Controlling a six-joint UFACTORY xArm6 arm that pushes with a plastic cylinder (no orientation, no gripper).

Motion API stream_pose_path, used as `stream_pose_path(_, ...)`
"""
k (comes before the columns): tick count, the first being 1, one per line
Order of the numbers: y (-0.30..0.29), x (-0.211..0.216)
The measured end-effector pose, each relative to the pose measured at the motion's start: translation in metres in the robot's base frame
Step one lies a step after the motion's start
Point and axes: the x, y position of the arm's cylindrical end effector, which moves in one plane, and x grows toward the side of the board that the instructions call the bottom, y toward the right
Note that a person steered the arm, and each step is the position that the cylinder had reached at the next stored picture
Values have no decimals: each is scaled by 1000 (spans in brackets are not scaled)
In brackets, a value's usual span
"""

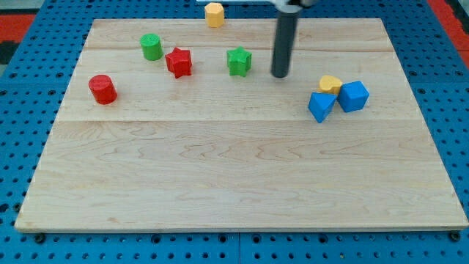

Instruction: Push the green star slightly towards the top right of the board

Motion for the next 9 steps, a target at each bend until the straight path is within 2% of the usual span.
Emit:
stream_pose_path(1,-10,-39)
stream_pose_path(2,-16,-105)
stream_pose_path(3,-11,-147)
stream_pose_path(4,-12,-147)
stream_pose_path(6,-73,-145)
stream_pose_path(9,-84,-124)
